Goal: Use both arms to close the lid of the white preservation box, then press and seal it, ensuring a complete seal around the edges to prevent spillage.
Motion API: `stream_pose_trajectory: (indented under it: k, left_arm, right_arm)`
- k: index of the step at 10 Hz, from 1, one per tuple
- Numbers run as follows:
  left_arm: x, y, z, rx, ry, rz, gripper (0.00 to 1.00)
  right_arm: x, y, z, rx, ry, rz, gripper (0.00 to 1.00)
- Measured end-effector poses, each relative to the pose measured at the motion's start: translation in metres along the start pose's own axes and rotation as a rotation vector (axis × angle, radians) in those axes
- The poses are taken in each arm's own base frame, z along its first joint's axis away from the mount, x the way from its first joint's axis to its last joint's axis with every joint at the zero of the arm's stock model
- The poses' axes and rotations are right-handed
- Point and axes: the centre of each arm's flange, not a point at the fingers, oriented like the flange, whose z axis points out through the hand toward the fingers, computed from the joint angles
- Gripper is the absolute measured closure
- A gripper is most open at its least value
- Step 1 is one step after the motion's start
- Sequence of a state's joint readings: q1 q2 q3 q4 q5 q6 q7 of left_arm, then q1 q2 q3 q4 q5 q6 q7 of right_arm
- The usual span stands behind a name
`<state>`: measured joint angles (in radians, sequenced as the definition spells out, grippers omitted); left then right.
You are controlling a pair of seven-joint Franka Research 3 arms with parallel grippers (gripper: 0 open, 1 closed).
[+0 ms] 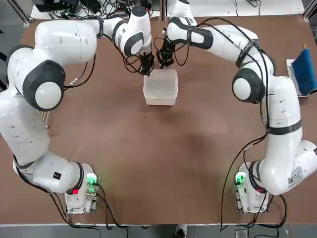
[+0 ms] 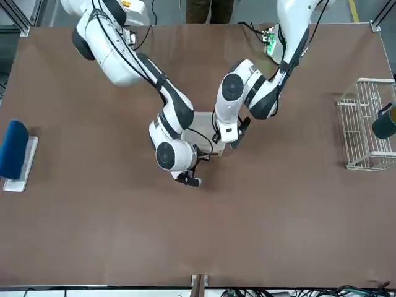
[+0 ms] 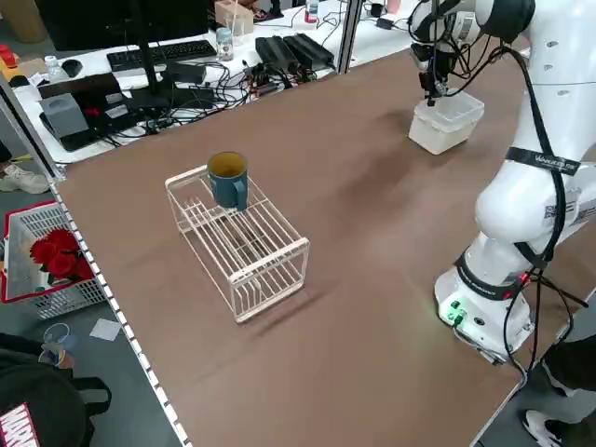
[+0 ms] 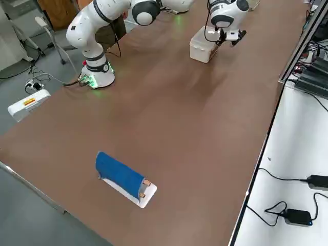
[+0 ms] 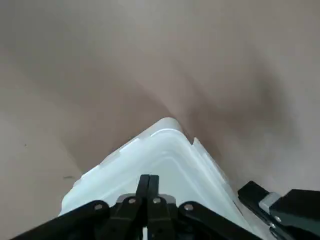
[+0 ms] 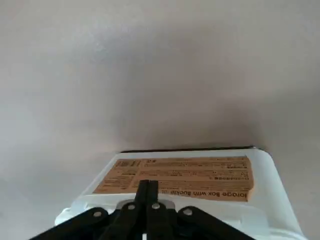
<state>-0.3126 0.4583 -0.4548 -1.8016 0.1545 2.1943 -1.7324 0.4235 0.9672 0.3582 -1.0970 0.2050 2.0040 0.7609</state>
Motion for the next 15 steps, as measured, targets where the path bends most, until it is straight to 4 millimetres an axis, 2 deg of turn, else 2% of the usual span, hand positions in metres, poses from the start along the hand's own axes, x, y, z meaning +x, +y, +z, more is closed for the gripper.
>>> stream_pose_trajectory:
  k: [15]
  left_arm:
    - [-0.0012, -0.0011, -0.0005, 0.001, 0.001, 0.002, 0.99]
  right_arm:
    - [-0.0048, -0.0021, 0.0023, -0.018, 0.0, 0.024, 0.99]
